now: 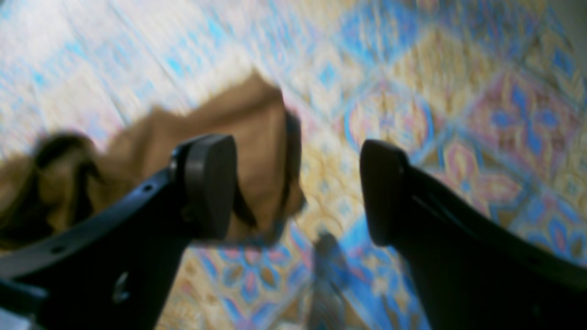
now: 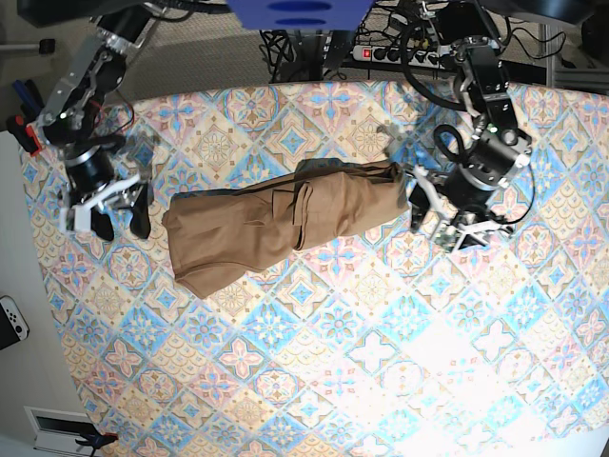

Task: Layout the t-shirt on the table in an organized manner, then fold the t-shirt properly
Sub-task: 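Release the left gripper and grasp the shirt end with the right gripper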

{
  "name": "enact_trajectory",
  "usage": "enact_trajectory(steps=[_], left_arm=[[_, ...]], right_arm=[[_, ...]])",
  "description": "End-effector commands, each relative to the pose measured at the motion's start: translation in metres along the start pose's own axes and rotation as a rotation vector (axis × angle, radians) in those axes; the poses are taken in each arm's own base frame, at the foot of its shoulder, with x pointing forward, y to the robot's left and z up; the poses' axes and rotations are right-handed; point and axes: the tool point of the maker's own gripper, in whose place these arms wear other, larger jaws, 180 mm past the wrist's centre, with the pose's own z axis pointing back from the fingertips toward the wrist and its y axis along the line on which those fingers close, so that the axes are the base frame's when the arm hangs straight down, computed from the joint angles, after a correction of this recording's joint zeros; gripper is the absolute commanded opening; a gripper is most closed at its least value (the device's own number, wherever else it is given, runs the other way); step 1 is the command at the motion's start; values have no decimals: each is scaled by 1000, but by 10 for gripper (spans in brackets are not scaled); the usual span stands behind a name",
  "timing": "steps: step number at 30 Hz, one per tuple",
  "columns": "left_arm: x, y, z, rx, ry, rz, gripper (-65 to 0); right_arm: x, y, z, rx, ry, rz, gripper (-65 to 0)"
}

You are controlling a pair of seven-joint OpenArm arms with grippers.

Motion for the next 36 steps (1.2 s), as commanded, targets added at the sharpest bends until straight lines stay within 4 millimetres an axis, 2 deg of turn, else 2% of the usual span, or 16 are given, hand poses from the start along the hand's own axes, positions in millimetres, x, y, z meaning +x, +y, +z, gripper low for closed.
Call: enact_trajectory(steps=[1,3,9,18,21,25,29,36], left_arm=[[12,7,5,18,-52,-6,-301],[7,13,7,33,-36,-10,-301],[-4,12,10,37,-8,-3,-301],[-10,8,11,28,5,5,-301],[-10,7,11,26,7,6,-301],[-10,7,11,26,6,8,-301],[-10,6,10,26,6,9,-301],[-11,6,10,23,10,9,-301]], right_arm=[[22,1,-2,28,-59,14,-235],[23,-3,-7,52,-49,-8,-237],[-1,-14,-29,83,22,-94,-237],[-74,-17,-46,110,173,-289,-237],[-89,-16,-48,115,204,-328,-237],[-76,-13,-63,147,176,-341,-237],[-80,-9,-75,171,201,-385,-237],[-62,-2,-89,206,195,-364,-237]])
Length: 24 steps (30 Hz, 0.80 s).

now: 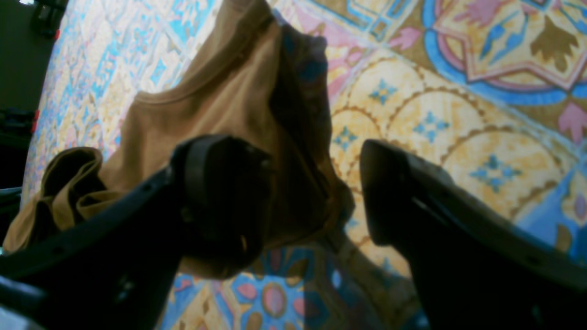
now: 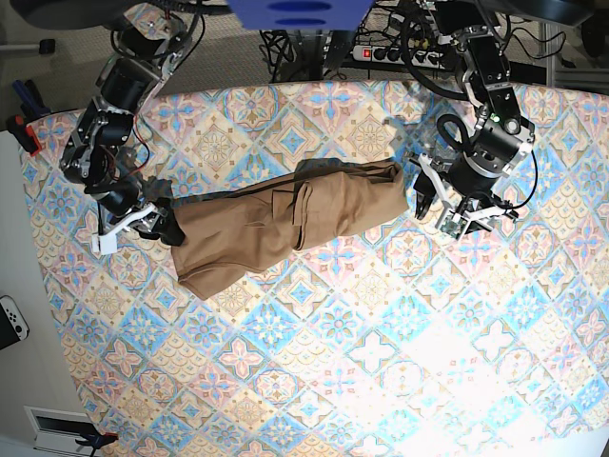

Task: Layout the t-shirt on the table in an organized manner, then fold the t-shirt properly
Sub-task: 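Release the left gripper and grasp the shirt end with the right gripper, then fold the shirt end with the right gripper over toward the left gripper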

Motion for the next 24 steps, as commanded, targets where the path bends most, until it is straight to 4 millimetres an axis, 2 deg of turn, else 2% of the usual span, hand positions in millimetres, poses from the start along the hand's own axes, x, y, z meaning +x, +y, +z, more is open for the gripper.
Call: enact_trajectory(steps=[1,5,11,14,19,22,24], left_arm=[[13,3,3,12,-46,-5,-301],[12,3,3,10,-45,-5,-301],[12,3,3,12,-44,-4,-301],[7,2,4,9,-32,-4,-301],[3,-1,4,0,-23,-1,-301],[3,-3,3,-4,-20,-3,-301],[2,-3,3,-6,-19,-3,-301]], right_arm=[[17,10,-4,27,-20,42,-237],[8,31,-20,76,40,101,-237],[3,41,-26,98,66,129,-253],[3,40,-26,96,67,130,-349],[1,40,-26,94,79,132,-650],[2,32,-25,47,78,78,-650],[17,18,-17,-18,56,63,-650]])
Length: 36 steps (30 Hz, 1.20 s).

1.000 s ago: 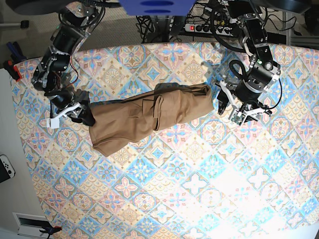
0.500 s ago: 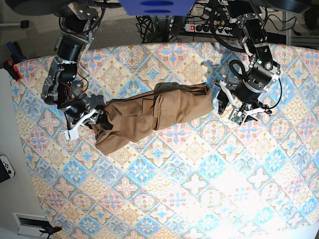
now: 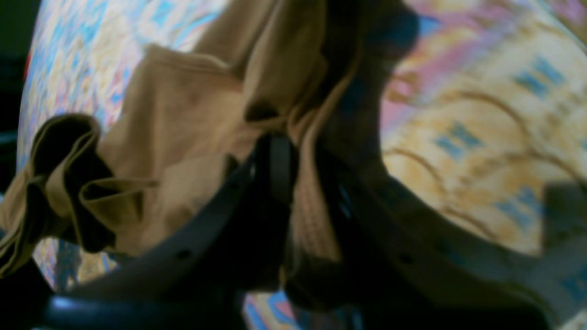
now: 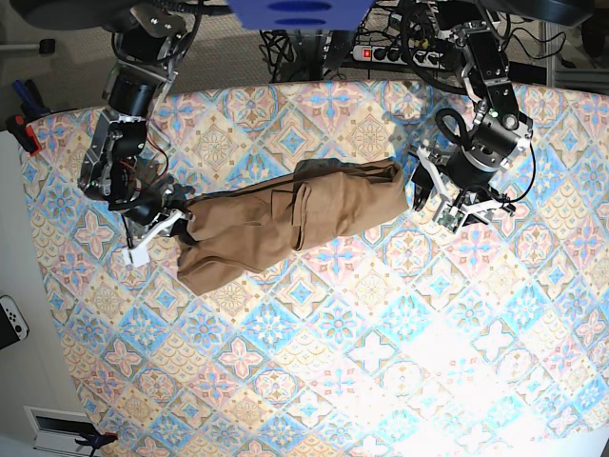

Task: Layout the t-shirt on the table in an organized manner, then fold the t-shirt properly
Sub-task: 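Fold the shirt end with the right gripper over toward the left gripper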

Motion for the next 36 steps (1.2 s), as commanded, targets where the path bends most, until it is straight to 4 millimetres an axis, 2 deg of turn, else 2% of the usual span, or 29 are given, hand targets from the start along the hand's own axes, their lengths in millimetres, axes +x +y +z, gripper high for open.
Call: enact_trajectory(steps=[1,6,9,13,18,20,23,25,27,29,31,36], left_arm=[[12,3,2,11,-43,-5,-301],[10,3,2,10,-39,-3,-301],[5,1,0,2,-24,4,-301],[-1,-2,0,-6,-10,8,-301],[-2,-2,0,-7,-7,9,-301],[-2,-2,0,-7,-7,9,-301],[-2,-2,0,-7,-7,9,-301],[-2,-2,0,-6,-6,8,-301],[-2,-2,0,-6,-6,8,-301],[-2,-2,0,-6,-6,8,-301],[-2,-2,0,-6,-6,8,-301],[-2,-2,0,-6,-6,8,-301]], right_arm=[[36,-4,14,-22,-87,47,-650],[79,4,39,-94,-198,76,-650],[104,18,55,-110,-268,133,-650],[113,55,55,-88,-267,279,-650],[133,100,69,-229,-301,550,-650],[117,111,65,-246,-265,629,-650],[64,113,48,-229,-140,655,-650],[37,112,42,-220,-85,649,-650],[22,115,37,-207,-53,654,-650],[11,126,31,-175,-31,675,-650],[8,138,27,-139,-42,696,-650],[6,144,25,-122,-45,705,-650]])
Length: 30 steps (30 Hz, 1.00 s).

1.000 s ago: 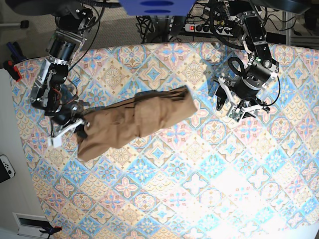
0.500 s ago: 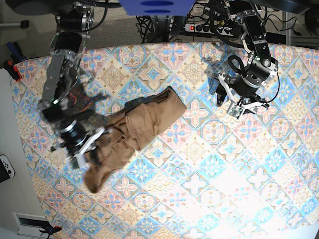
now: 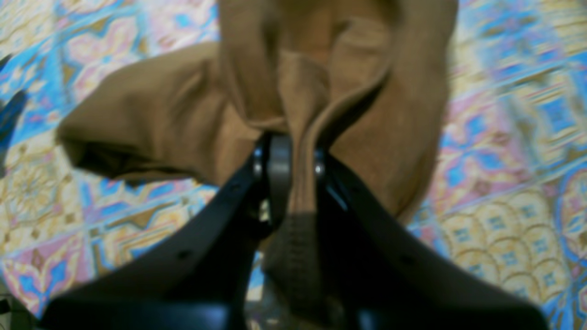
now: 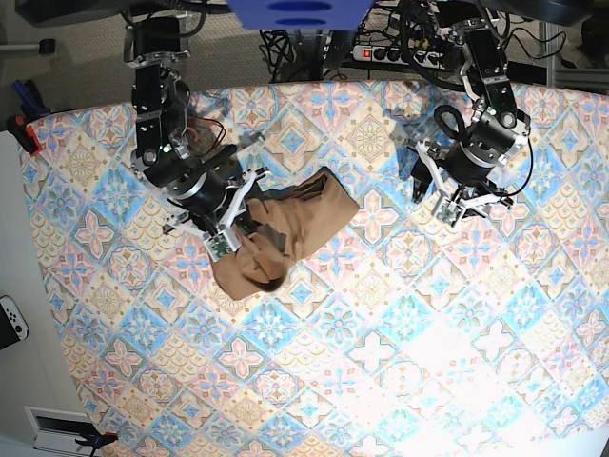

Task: Layout the t-shirt on the table in an organized manner, then fold the t-shirt properly
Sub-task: 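Fold the shirt end with the right gripper over toward the left gripper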

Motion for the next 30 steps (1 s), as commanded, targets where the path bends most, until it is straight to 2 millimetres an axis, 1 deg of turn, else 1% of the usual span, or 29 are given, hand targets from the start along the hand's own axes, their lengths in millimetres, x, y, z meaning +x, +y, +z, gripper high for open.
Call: enact_trajectory(steps=[1,3,5,7,9,12,14,16,19,21,24,26,28,30], left_arm=[[11,4,3,12,-41,-6,-301],[11,4,3,12,-41,-6,-301],[11,4,3,12,-41,-6,-301],[11,4,3,12,-41,-6,-301],[11,4,3,11,-40,-5,-301],[11,4,3,11,-40,-5,-301],[11,4,3,11,-40,-5,-301],[11,4,3,11,-40,-5,-301],[11,4,3,12,-39,-6,-301],[8,3,1,7,-31,-1,-301],[7,3,0,6,-29,1,-301],[7,3,0,6,-29,1,-301],[7,3,0,6,-29,1,-301],[7,3,0,5,-29,2,-301]], right_arm=[[18,-5,4,-12,-61,11,-650],[19,-5,4,-11,-62,13,-650],[20,1,3,3,-64,22,-650],[24,13,0,30,-67,41,-650],[27,28,-4,54,-74,38,-650],[42,53,-7,90,-95,49,-650],[42,65,-9,102,-94,34,-650],[48,75,-10,121,-99,50,-650],[45,92,-11,161,-90,76,-650],[44,96,-12,171,-86,82,-650],[45,97,-13,173,-90,83,-650],[43,104,-13,190,-86,94,-650],[33,111,-19,209,-48,103,-650],[16,119,-27,229,6,109,-650]])
